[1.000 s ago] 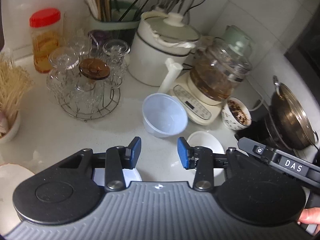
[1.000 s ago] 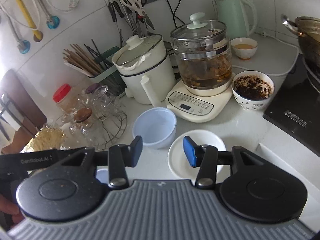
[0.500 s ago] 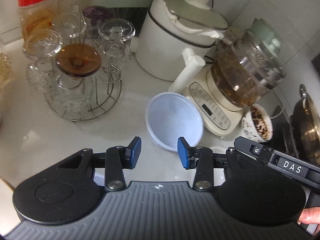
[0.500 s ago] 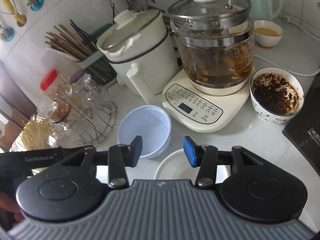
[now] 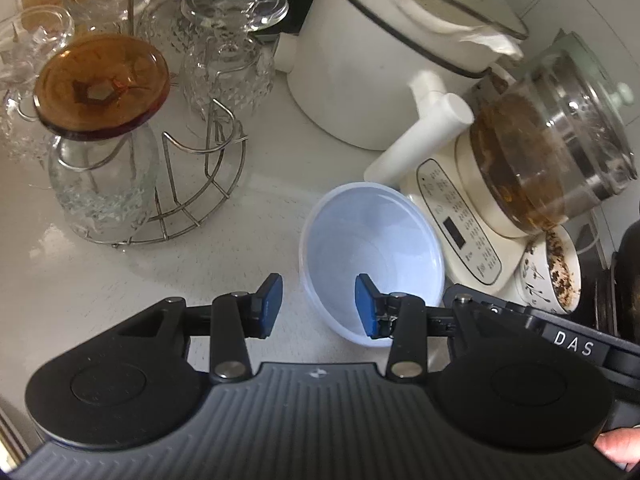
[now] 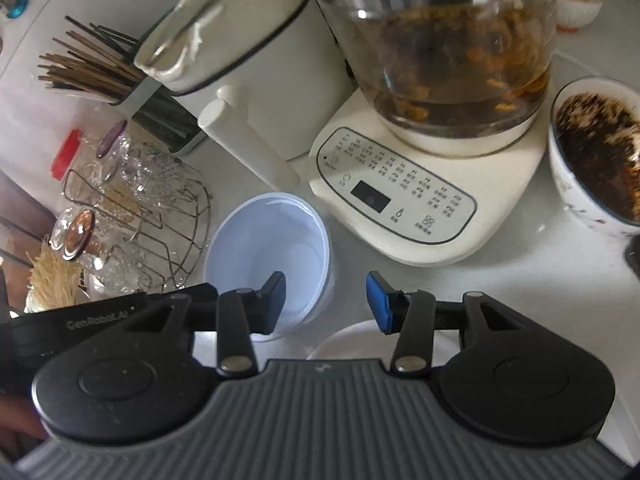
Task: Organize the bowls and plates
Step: 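Close both grippers on the rim of the second plastic bowl, then carry the second plastic bowl with both grippers and lower it into the first, then open both grippers and release the nested plastic bowls, then move both open grippers to the white ceramic bowl, then close both grippers on the rim of the white ceramic bowl, then lift the white ceramic bowl with both grippers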
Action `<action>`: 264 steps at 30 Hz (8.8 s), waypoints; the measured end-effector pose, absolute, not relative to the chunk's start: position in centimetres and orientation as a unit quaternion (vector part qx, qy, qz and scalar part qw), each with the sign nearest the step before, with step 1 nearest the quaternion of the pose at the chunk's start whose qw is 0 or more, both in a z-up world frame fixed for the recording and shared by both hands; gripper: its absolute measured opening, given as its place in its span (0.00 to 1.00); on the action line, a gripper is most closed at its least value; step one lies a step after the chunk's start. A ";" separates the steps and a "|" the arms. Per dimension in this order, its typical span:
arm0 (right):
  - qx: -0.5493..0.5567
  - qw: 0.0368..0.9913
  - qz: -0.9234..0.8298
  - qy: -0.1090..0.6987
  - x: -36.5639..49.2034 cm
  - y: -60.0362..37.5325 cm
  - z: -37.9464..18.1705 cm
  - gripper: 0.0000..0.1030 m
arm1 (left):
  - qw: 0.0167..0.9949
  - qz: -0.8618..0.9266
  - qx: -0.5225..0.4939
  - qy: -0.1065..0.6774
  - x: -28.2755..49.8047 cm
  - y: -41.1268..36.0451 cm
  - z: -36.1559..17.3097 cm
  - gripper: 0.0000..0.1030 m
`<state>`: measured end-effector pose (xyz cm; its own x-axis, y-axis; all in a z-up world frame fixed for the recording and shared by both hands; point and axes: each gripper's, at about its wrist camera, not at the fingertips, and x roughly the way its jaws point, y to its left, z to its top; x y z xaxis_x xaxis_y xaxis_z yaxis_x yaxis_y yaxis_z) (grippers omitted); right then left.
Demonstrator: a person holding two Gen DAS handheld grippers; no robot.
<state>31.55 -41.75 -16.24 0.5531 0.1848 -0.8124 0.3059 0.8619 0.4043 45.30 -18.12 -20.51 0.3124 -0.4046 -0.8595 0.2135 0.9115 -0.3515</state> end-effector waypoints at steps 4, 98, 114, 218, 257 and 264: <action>0.259 0.838 -0.032 0.479 32.5 -41.8 -17.0 0.44 | 0.799 -0.186 -0.093 0.564 46.0 -18.3 -21.6 0.43; 0.207 0.845 0.034 0.491 25.1 -24.3 -13.6 0.10 | 0.809 -0.181 -0.075 0.554 34.6 -0.8 -16.3 0.11; 0.206 0.840 0.039 0.500 25.5 -24.0 -14.5 0.11 | 0.805 -0.174 -0.073 0.563 34.9 -0.8 -17.1 0.11; 0.309 0.825 -0.079 0.466 21.4 -45.7 -17.7 0.31 | 0.749 -0.290 -0.011 0.595 38.1 -24.5 -21.0 0.21; 0.288 0.857 -0.037 0.426 20.1 -42.9 -13.7 0.09 | 0.778 -0.285 -0.036 0.559 36.8 -20.8 -16.1 0.06; 0.299 0.858 -0.007 0.418 20.1 -41.2 -11.8 0.09 | 0.791 -0.278 -0.054 0.542 35.8 -17.5 -12.9 0.06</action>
